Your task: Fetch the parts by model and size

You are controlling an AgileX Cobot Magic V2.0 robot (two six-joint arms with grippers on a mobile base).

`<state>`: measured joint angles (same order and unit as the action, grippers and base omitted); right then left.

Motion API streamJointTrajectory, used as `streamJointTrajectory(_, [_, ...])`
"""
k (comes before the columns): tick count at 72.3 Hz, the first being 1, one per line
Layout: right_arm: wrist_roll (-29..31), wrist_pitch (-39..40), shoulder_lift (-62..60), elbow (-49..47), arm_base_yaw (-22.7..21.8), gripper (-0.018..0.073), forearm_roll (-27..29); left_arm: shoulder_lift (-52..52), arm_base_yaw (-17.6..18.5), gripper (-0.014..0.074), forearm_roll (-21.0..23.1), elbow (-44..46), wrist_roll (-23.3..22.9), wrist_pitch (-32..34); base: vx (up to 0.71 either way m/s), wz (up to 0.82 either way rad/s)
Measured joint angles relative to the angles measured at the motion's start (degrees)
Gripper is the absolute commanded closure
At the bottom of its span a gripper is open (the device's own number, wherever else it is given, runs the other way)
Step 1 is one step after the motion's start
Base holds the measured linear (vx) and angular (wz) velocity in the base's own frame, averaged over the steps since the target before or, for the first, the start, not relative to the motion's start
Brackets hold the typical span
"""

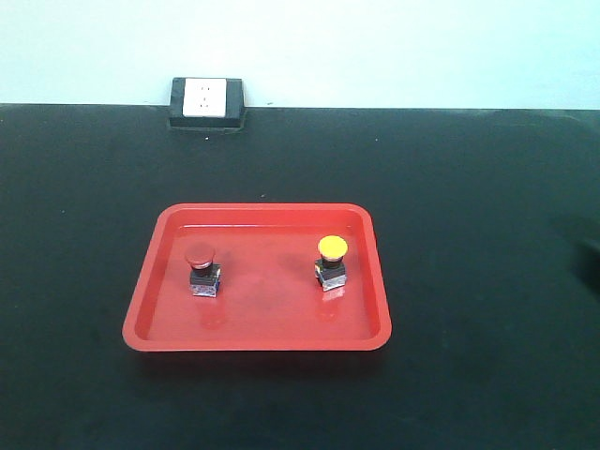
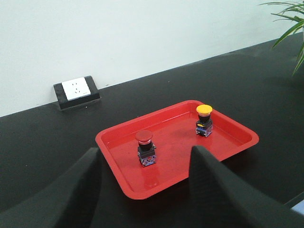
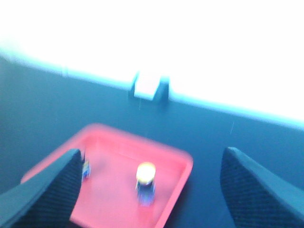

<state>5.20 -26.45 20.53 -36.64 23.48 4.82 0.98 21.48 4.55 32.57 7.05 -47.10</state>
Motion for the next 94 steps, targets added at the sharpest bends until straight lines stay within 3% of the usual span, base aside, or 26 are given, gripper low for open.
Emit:
streamJointTrajectory(12, [-0.99, -1.61, -20.14, 9.25, 0.0, -0.0008, -0.51, 0.0, 0.0, 0.02, -0.05, 0.0, 0.0, 1.38, 0.0, 0.0])
streamJointTrajectory(21, [-2.2, -10.3, -20.37, 11.78, 0.0, -0.0008, 1.15, 0.27, -0.05, 0.02, -0.06, 0.0, 0.0, 2.51, 0.0, 0.0])
streamJointTrajectory(26, [-1.26, -11.42, -18.34, 12.24, 0.0, -0.0008, 2.97, 0.32, -0.05, 0.02, 0.01, 0.0, 0.0, 2.64, 0.0, 0.0])
streamJointTrajectory(46, [4.2, 0.13, -17.05, 12.25, 0.0, 0.001, 5.17, 0.32, -0.05, 0.0207, 0.01, 0.0, 0.0, 3.05, 0.0, 0.0])
streamJointTrajectory(54, [4.46, 3.31, -17.05, 12.25, 0.0, 0.0137, 5.22, 0.32, -0.05, 0.0319, 0.01, 0.0, 0.0, 3.05, 0.0, 0.0])
streamJointTrajectory(63, [4.71, 4.19, -17.05, 12.25, 0.0, 0.0484, 4.55, 0.32, -0.05, 0.0603, 0.01, 0.0, 0.0, 2.28, 0.0, 0.0])
streamJointTrajectory(66, [4.71, 4.37, -17.05, 12.25, 0.0, 0.0577, 4.13, 0.32, -0.05, 0.0605, 0.01, 0.0, 0.0, 1.62, 0.0, 0.0])
streamJointTrajectory(94, [4.77, 4.43, -17.05, 12.25, 0.0, 0.0568, 3.21, 0.32, -0.05, 0.0603, 0.01, 0.0, 0.0, 0.6, 0.0, 0.0])
